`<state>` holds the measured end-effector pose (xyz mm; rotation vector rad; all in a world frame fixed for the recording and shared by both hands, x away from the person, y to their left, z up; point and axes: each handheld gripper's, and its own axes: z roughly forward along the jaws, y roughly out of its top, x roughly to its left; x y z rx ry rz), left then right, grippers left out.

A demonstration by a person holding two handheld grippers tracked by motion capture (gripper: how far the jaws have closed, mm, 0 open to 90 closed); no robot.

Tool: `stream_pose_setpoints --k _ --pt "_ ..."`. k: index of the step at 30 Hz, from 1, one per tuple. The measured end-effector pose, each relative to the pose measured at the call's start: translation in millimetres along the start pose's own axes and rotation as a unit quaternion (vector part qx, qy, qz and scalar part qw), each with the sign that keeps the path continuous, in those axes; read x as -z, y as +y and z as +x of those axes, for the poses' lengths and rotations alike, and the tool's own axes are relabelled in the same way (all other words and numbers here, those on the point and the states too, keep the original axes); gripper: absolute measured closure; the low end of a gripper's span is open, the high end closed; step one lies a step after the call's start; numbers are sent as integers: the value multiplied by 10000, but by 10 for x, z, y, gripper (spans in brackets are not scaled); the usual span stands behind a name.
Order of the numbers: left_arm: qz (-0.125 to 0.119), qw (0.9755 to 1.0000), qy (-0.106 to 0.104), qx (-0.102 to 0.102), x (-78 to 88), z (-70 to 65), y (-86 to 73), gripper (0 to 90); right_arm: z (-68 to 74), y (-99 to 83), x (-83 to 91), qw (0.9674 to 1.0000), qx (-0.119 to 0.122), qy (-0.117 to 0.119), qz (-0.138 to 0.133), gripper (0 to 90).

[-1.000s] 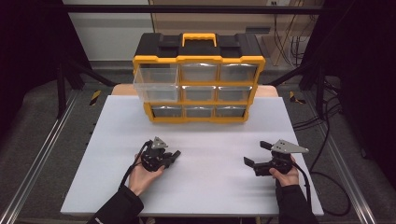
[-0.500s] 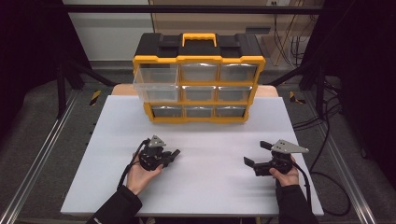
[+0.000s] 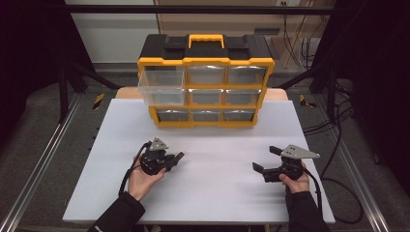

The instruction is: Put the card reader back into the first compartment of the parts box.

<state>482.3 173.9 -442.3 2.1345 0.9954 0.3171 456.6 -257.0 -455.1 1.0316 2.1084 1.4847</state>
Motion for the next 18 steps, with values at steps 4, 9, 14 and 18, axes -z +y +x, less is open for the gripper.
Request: stream_pose_setpoints --k 4,9,14,18 --pt "-26 10000 12 14 46 19 14 725 0 0 -1 10000 4 -6 8 24" --pt "-105 9999 12 43 80 25 26 725 -1 0 1 10000 1 -6 6 24" --pt "-98 9999 -4 26 112 28 40 725 -1 -1 0 10000 -3 -2 14 24" --pt "-135 9999 0 36 140 34 50 725 -2 0 -1 10000 5 -5 3 24"
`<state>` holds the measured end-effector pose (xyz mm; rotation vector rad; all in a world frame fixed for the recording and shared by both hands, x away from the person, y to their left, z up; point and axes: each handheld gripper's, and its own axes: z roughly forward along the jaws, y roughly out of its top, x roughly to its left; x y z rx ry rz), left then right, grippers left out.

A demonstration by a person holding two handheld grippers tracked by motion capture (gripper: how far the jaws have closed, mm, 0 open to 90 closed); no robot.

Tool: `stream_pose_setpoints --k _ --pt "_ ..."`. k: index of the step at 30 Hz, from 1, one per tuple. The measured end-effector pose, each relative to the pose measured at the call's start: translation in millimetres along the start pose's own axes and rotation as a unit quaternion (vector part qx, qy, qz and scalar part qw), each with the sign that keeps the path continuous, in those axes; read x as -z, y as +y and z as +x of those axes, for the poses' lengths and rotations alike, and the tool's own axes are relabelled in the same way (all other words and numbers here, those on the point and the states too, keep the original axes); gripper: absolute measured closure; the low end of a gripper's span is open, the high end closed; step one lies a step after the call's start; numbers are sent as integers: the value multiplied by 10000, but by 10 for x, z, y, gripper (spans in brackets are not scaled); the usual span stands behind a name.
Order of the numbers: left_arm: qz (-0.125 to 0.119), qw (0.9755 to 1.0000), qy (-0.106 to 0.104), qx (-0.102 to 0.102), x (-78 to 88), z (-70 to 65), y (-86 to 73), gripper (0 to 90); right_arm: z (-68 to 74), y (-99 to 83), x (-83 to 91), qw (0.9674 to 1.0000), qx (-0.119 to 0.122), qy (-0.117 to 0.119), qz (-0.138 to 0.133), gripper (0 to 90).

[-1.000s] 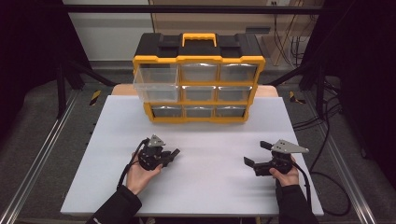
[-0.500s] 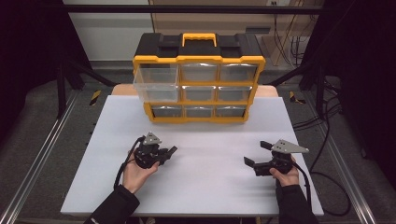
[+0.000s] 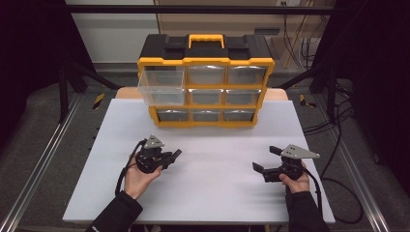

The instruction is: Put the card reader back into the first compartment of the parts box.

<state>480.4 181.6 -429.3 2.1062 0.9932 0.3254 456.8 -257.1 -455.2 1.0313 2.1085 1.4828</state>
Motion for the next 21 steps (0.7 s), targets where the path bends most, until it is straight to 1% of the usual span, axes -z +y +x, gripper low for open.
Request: stream_pose_setpoints --k 11,15,16,21 --pt "-85 9999 8 62 78 52 21 725 1 -1 -2 10000 -8 -1 15 24" --pt "-146 9998 51 85 130 77 32 725 1 -1 -2 10000 -10 -1 6 24" --pt "-163 9998 23 99 137 83 35 725 0 -1 -1 10000 -10 -3 10 24" --pt "-228 9996 50 147 183 113 44 725 1 -1 -3 10000 -12 0 17 24"
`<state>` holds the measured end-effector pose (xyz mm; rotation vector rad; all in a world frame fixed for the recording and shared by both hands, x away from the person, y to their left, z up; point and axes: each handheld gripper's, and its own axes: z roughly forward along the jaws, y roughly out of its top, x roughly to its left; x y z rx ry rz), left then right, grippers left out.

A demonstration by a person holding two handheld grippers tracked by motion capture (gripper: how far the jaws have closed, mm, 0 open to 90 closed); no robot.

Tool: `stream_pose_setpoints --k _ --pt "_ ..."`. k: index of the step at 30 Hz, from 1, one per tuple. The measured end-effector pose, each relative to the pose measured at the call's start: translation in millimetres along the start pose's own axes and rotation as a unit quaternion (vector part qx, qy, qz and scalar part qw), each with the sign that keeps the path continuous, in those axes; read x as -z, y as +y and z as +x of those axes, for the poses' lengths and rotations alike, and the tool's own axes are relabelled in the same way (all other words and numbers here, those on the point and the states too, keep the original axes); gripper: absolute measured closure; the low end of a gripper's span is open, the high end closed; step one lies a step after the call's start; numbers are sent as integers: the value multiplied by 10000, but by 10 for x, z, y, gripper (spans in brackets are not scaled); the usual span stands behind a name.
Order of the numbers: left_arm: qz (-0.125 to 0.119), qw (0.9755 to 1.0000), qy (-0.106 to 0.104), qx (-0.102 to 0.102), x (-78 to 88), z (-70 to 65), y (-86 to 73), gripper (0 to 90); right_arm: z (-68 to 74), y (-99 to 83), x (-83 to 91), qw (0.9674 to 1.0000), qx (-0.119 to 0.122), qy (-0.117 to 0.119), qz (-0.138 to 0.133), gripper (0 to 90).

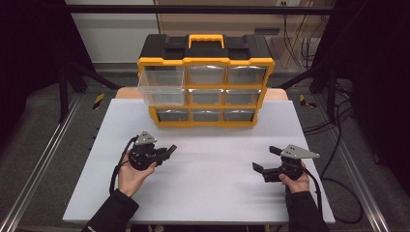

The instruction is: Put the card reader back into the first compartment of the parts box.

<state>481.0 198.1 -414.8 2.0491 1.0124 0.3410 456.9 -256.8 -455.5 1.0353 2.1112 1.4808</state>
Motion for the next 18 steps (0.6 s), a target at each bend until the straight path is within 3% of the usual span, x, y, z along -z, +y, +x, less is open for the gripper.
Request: stream_pose_setpoints --k 18 --pt "-231 9997 10 85 176 70 54 725 -1 -3 -1 10000 10 -8 15 24"
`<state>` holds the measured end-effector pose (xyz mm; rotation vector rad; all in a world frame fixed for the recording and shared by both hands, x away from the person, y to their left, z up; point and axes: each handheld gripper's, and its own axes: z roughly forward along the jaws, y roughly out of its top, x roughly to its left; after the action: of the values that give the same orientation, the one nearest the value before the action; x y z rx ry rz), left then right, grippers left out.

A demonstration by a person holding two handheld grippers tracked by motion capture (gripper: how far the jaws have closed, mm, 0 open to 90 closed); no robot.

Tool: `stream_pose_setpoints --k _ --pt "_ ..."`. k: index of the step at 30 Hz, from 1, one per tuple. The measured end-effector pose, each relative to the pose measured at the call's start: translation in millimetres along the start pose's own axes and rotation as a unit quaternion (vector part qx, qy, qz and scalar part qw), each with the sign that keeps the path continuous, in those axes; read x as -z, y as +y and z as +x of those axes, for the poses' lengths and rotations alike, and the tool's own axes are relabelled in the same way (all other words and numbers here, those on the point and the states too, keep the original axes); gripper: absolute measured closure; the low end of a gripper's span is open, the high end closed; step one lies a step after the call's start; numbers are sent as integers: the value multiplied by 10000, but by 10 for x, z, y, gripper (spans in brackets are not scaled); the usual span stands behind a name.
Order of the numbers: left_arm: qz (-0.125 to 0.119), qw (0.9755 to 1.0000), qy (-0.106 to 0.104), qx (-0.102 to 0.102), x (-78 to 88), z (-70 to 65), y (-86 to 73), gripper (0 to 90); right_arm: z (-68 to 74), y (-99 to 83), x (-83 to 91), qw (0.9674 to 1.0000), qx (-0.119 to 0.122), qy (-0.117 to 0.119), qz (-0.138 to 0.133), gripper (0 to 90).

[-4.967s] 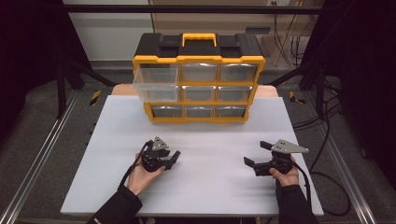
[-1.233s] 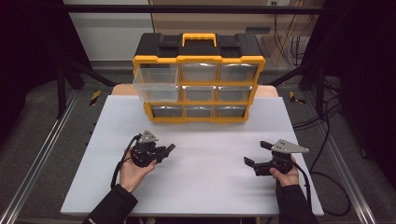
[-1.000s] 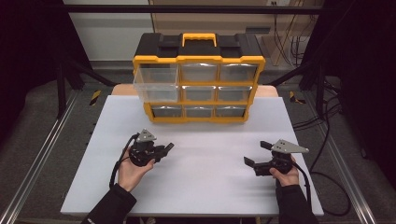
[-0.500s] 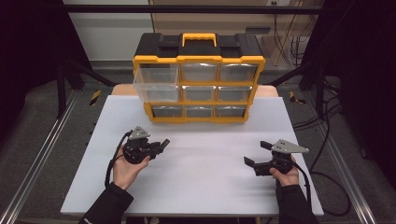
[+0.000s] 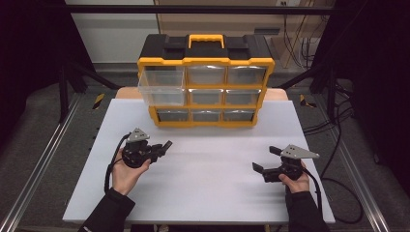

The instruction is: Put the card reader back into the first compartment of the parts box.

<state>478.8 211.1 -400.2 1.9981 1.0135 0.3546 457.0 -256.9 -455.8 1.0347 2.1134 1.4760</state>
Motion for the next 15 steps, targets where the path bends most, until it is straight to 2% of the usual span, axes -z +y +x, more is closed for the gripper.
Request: stream_pose_setpoints --k 15 --pt "-249 9997 27 66 196 64 66 725 3 -2 -5 10000 -8 4 5 24"
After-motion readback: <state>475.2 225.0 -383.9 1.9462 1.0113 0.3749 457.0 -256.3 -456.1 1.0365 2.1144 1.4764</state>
